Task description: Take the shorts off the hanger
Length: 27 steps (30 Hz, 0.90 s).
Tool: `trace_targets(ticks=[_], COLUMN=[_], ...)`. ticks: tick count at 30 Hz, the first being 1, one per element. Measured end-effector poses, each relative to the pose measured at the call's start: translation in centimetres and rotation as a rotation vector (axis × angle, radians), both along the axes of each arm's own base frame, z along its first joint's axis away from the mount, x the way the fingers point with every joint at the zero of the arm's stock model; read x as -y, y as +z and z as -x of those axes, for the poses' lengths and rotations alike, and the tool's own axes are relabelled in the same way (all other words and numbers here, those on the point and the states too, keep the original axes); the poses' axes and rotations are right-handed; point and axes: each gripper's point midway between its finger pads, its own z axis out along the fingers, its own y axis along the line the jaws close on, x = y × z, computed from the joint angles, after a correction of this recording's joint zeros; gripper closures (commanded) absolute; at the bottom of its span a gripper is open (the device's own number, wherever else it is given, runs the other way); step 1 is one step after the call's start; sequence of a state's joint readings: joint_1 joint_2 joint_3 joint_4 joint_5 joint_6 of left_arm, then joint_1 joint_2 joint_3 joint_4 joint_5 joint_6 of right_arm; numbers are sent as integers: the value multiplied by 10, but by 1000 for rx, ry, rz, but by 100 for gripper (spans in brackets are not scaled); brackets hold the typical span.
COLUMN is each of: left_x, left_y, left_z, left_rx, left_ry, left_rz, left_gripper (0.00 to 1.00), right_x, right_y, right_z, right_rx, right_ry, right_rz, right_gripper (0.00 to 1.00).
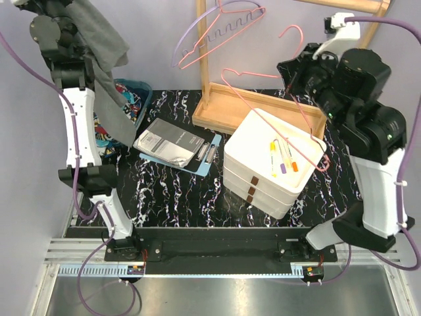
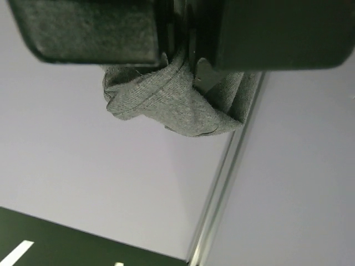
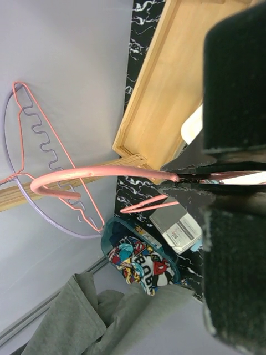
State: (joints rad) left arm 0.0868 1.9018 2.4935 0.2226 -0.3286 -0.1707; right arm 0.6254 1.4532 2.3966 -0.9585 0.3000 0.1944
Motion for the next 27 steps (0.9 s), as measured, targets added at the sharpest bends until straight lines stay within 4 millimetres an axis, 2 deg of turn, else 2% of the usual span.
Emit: trace_targets(ticks=[4, 7, 12, 15, 18, 20, 22, 27], left_x=[-40, -55, -49, -44, -40, -40, -42, -62], left_y=[-36, -77, -155, -205, -268, -300, -317, -335], left_z=[-35, -62, -103, -116, -113, -104, -96, -81], left_rx=[-50, -147, -329, -443, -584, -653, -695, -718], left_ry=[-29, -78, -191, -235, -237, -219, -207, -189], left_rz=[74, 142, 264, 345, 447, 509, 564, 718], left_gripper=[100, 100, 100, 100, 100, 100, 100, 100], right_x=[-14, -26, -37, -38, -37, -36, -37, -36], right_y=[-5, -10, -23, -23, -24, -26, -28, -28], right_z=[-20, -35, -42, -40, -36, -32, -28, -20], right_rx=[-10, -20, -51, -52, -58, -66, -74, -81], right_ry=[3, 13, 40, 55, 62, 69, 83, 101], right_rz=[33, 55, 80, 79, 76, 75, 71, 55], right_gripper=[100, 100, 100, 100, 100, 100, 100, 100])
